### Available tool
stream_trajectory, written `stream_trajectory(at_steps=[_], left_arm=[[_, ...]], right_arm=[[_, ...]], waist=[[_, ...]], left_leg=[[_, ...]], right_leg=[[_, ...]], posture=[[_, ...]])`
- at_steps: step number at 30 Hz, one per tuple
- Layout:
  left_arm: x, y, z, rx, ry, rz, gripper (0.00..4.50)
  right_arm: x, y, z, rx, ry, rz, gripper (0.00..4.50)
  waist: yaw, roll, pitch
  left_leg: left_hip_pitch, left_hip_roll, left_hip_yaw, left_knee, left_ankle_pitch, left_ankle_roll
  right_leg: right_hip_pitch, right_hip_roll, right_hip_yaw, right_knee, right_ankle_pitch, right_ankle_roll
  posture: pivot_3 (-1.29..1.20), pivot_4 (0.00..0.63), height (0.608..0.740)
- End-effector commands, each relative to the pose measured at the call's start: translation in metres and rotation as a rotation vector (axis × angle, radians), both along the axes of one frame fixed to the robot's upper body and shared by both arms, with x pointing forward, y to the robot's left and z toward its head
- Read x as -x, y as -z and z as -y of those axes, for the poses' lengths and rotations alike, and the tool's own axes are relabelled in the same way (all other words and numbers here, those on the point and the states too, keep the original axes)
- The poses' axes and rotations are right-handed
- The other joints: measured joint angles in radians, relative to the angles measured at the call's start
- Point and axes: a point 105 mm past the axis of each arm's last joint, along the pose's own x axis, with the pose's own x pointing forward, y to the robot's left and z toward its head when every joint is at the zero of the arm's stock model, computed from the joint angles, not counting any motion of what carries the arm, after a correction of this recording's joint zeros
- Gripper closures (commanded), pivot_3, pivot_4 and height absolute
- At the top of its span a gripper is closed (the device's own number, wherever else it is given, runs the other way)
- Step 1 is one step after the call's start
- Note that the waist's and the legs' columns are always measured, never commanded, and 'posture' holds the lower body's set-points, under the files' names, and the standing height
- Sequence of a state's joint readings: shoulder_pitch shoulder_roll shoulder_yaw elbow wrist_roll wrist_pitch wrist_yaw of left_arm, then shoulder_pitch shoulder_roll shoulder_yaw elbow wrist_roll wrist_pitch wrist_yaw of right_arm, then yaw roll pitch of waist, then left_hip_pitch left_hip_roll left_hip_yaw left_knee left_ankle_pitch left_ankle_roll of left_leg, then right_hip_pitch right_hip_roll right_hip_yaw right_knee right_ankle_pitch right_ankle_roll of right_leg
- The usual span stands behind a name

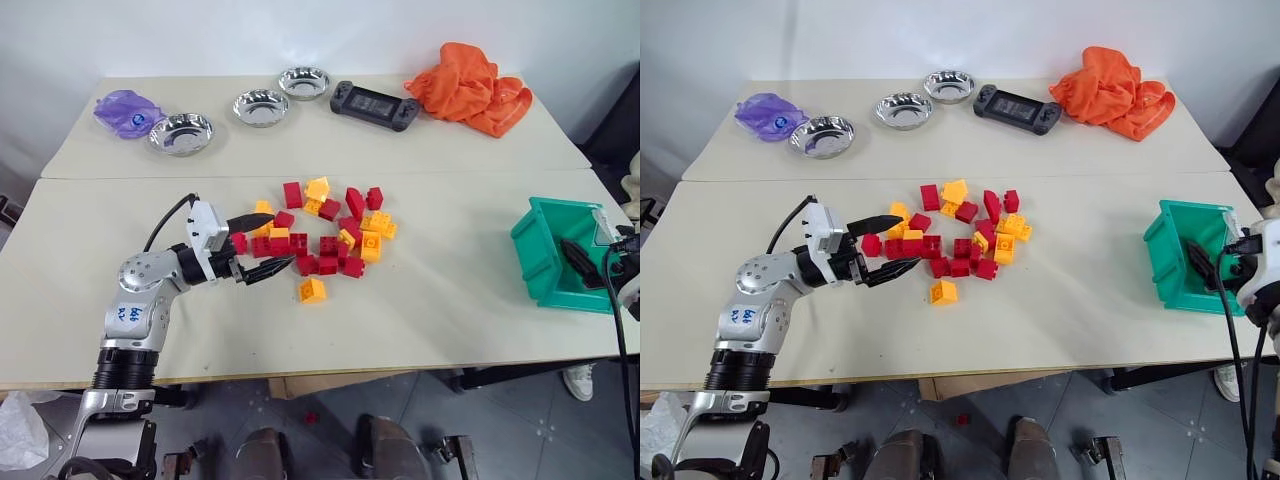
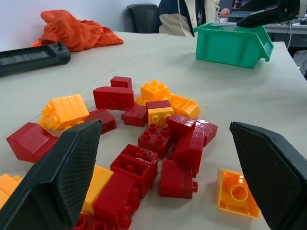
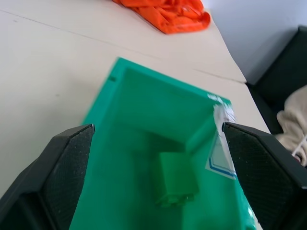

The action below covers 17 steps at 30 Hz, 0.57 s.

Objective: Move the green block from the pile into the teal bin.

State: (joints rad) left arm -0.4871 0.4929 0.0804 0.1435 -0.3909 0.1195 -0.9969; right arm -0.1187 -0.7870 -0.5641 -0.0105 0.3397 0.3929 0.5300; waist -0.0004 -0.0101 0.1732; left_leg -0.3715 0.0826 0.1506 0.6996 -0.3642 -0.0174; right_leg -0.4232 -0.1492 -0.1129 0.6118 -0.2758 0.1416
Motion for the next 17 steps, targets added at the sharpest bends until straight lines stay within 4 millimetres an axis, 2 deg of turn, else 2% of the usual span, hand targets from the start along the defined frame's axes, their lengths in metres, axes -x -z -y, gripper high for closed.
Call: stream_trajectory(at_steps=[1, 4, 6, 9, 11, 13, 17], left_arm=[[0.006, -0.009, -0.003, 0.004, -0.003, 0.044, 0.0], [0.009, -0.006, -0.006, -0.016, -0.01, 0.05, 0.0], [0.012, -0.001, -0.014, -0.054, -0.039, 0.054, 0.0], [0.016, 0.007, -0.031, -0.083, -0.109, 0.039, 0.0], [0.02, 0.014, -0.044, -0.091, -0.162, 0.025, 0.0], [0.024, 0.018, -0.055, -0.1, -0.213, 0.02, 0.0], [0.038, 0.018, -0.07, -0.132, -0.32, 0.037, 0.0]], right_arm=[[0.006, -0.03, -0.014, 0.038, -0.086, 0.124, 0.05], [0.011, -0.032, -0.061, 0.052, -0.362, 0.154, 0.05], [0.021, -0.018, -0.104, 0.051, -0.592, 0.126, 0.05], [0.033, 0.007, -0.139, 0.077, -0.762, 0.071, 0.05], [0.039, 0.029, -0.149, 0.104, -0.826, 0.008, 0.05], [0.041, 0.043, -0.151, 0.106, -0.851, -0.016, 0.05], [0.036, 0.056, -0.14, 0.058, -0.804, -0.003, 0.05]], waist=[[0.0, 0.0, 0.0], [-0.001, 0.001, 0.0], [-0.001, 0.001, 0.0], [-0.002, 0.0, 0.0], [-0.002, 0.0, 0.0], [0.001, 0.0, 0.0], [0.002, 0.0, 0.0]], left_leg=[[0.0, 0.0, 0.0, 0.0, 0.0, 0.0], [0.0, 0.0, 0.0, -0.001, 0.0, 0.0], [0.0, 0.0, 0.0, -0.001, 0.0, 0.0], [0.001, 0.0, 0.0, -0.001, 0.0, 0.0], [0.001, 0.0, 0.0, -0.001, 0.0, 0.0], [0.0, 0.0, 0.0, -0.001, 0.0, 0.0], [0.001, 0.0, 0.0, 0.0, 0.0, 0.0]], right_leg=[[0.0, 0.0, 0.0, 0.0, 0.0, 0.0], [0.0, 0.0, 0.0, 0.0, 0.0, 0.0], [0.0, 0.0, 0.0, 0.0, 0.0, 0.0], [0.0, 0.0, 0.0, 0.0, 0.0, 0.0], [0.0, 0.0, 0.0, 0.0, 0.0, 0.0], [0.0, 0.0, 0.0, 0.0, 0.0, 0.0], [0.0, 0.0, 0.0, 0.0, 0.0, 0.0]], posture=[[0.0, 0.15, 0.74], [0.0, 0.15, 0.74], [0.0, 0.15, 0.74], [0.0, 0.15, 0.74], [0.0, 0.15, 0.74], [0.0, 0.15, 0.74], [0.0, 0.15, 0.74]])
